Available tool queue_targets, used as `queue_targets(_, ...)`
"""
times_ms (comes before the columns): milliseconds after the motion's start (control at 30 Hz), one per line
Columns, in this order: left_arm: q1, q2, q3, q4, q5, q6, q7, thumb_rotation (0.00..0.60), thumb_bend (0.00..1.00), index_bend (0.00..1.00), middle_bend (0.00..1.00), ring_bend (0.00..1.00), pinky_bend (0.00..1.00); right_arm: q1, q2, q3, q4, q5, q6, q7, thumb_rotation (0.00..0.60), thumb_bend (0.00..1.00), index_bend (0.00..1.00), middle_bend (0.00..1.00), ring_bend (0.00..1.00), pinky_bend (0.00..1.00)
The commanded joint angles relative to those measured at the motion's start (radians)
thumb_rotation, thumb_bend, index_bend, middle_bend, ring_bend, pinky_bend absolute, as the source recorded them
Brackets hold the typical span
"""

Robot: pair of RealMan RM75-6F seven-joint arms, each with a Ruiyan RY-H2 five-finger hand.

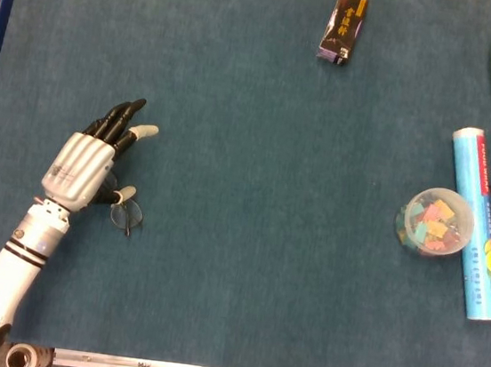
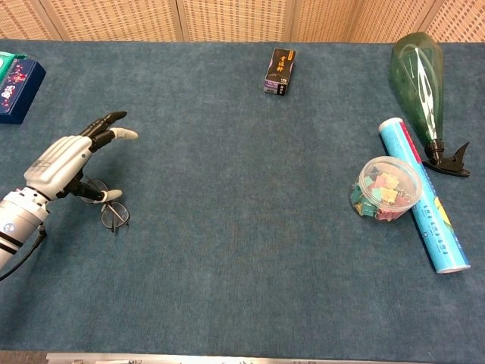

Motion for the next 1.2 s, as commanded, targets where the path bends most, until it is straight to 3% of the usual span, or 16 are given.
queue_targets(33, -0.003, 0.000, 0.000, 0.003, -0.003, -0.007, -0.002, 0.600, 0.04, 0.19, 0.00, 0.03, 0.20, 0.000, 0.000, 0.000, 0.000, 0.001, 0.000, 0.000, 0.600, 0.21, 0.22, 0.30, 0.36, 0.47)
queue_targets(433, -0.002, -0.009, 0.005, 0.016, -0.006, -0.007, -0.014, 0.600, 0.04, 0.19, 0.00, 0.03, 0.19, -0.002, 0.000, 0.001, -0.002, 0.000, 0.004, 0.000, 0.600, 0.21, 0.22, 0.30, 0.36, 0.47)
queue_targets(600, 0.004, 0.023, 0.006, -0.030, 0.013, 0.043, 0.000, 0.600, 0.04, 0.19, 0.00, 0.03, 0.19, -0.004, 0.001, 0.005, -0.006, -0.001, 0.012, 0.005, 0.600, 0.21, 0.22, 0.30, 0.36, 0.47)
queue_targets(900, 0.039, 0.188, -0.016, -0.246, 0.028, 0.160, 0.117, 0.600, 0.04, 0.19, 0.00, 0.03, 0.19, -0.003, 0.001, 0.012, -0.012, -0.012, 0.029, 0.013, 0.600, 0.21, 0.22, 0.30, 0.36, 0.47)
queue_targets(1200, 0.100, 0.368, -0.042, -0.389, -0.014, 0.228, 0.217, 0.600, 0.04, 0.19, 0.01, 0.05, 0.20, -0.007, -0.006, 0.029, -0.004, -0.005, 0.056, -0.036, 0.600, 0.21, 0.24, 0.31, 0.36, 0.47)
